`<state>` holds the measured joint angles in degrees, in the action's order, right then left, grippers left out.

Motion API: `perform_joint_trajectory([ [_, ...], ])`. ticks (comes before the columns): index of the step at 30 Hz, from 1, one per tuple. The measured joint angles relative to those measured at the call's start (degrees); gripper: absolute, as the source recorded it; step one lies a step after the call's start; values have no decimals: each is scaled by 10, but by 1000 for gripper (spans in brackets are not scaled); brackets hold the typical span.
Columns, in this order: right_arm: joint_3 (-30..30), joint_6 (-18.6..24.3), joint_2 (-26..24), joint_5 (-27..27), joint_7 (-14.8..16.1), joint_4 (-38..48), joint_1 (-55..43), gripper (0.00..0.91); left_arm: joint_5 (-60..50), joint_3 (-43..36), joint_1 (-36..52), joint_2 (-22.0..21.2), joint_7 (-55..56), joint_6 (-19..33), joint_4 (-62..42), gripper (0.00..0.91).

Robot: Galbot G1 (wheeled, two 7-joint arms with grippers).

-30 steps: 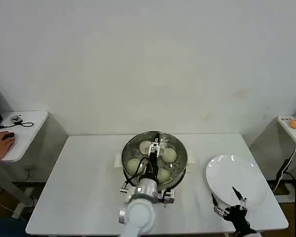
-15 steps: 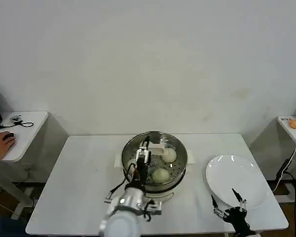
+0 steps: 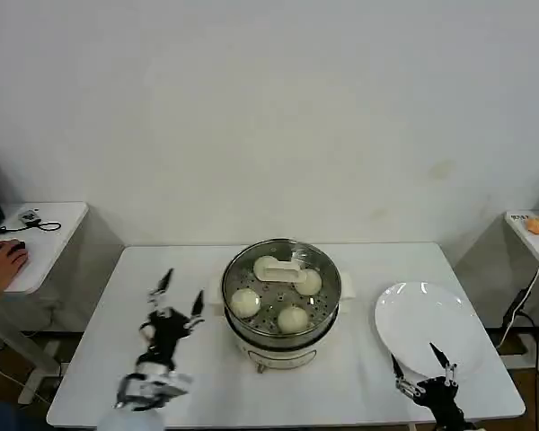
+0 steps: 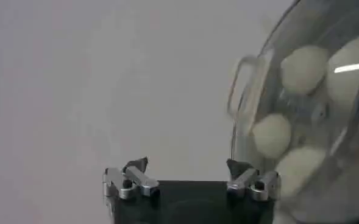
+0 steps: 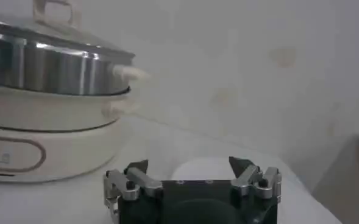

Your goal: Take steamed baozi put them in steamer then cover it.

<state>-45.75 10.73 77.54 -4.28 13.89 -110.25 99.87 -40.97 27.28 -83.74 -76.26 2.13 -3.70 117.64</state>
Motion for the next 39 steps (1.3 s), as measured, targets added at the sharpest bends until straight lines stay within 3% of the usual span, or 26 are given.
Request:
perform_joint_trajectory([
  [8,5,-10,-15,-19,-2,-17,18,907,286,77,-63,6,39,49,-12,907],
  [16,12,-34,-24,-37,-13,-37,37,907,450,102,-125,1,50,79,-13,907],
  [39,38,-79,-24,-42,-53,-81,66,907,528,93,-192,-8,44,132,-30,907],
])
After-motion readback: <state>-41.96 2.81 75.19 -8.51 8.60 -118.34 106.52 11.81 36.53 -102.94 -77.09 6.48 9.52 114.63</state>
